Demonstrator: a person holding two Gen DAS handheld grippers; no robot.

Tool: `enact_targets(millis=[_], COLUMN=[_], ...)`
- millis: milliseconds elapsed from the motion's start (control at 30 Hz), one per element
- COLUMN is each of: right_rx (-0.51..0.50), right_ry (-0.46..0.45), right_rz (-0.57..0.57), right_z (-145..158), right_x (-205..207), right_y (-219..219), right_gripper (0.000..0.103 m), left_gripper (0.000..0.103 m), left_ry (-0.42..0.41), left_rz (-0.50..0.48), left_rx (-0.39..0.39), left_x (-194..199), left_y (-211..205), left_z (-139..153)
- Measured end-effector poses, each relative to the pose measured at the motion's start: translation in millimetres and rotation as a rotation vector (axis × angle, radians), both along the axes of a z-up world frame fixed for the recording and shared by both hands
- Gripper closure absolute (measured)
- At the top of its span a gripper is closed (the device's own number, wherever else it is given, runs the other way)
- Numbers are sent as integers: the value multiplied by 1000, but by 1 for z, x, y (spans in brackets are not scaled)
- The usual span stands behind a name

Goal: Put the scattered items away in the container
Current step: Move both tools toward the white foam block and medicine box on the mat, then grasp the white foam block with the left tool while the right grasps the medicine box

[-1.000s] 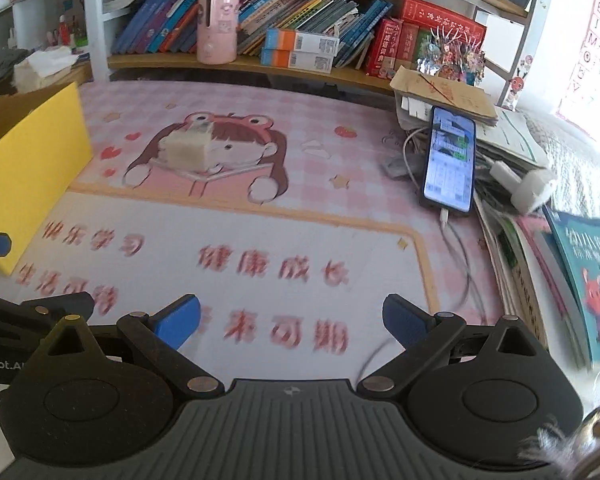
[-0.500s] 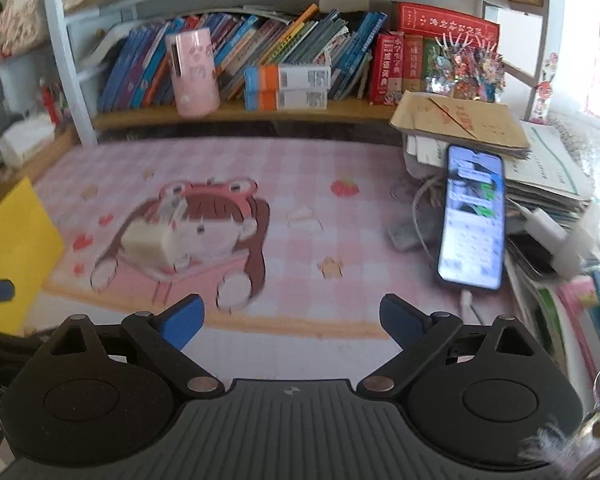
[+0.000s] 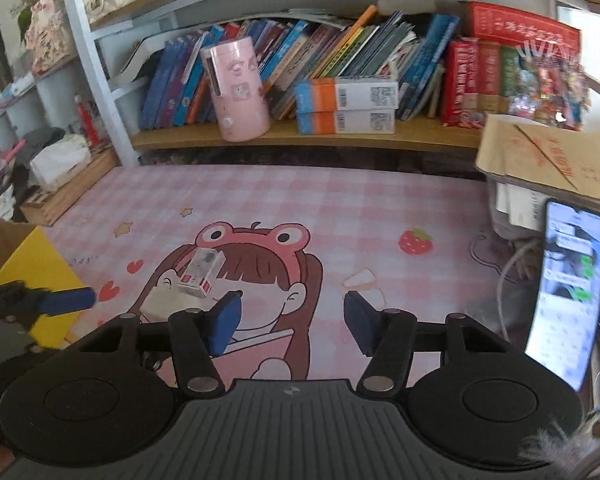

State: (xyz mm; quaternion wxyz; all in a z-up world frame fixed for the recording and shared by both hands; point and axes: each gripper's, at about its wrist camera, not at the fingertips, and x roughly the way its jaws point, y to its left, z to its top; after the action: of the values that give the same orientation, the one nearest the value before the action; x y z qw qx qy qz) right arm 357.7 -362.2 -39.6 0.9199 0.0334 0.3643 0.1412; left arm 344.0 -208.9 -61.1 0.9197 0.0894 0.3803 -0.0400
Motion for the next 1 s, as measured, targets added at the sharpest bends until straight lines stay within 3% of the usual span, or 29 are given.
enact_targets(millis=[233,400,500,700,833,1000], right_rx=[-21,-1,21,55,12,-61], right_ry=[24,53,77,83,79,61], right_rz=[83,141,173,272,340,356], right_z=[-10,-21,-27,-36,-46,-62], right_x=[28,49,63,85,91,89], right_y=[11,22,32,66,92,115], right_gripper=[47,47,47,47,47,47], left_gripper=[26,49,54,57,57,57], left_ry=[56,73,68,77,110,82], left_rz=[29,44,34,139,218,223], left_rx=[-38,-51,-69,-61,-53,-17], left_x=[25,35,33,12,-2,-16], left_y=[-2,3,9,38,58,62], left_z=[-23,-33,-32,-21,-17,-8])
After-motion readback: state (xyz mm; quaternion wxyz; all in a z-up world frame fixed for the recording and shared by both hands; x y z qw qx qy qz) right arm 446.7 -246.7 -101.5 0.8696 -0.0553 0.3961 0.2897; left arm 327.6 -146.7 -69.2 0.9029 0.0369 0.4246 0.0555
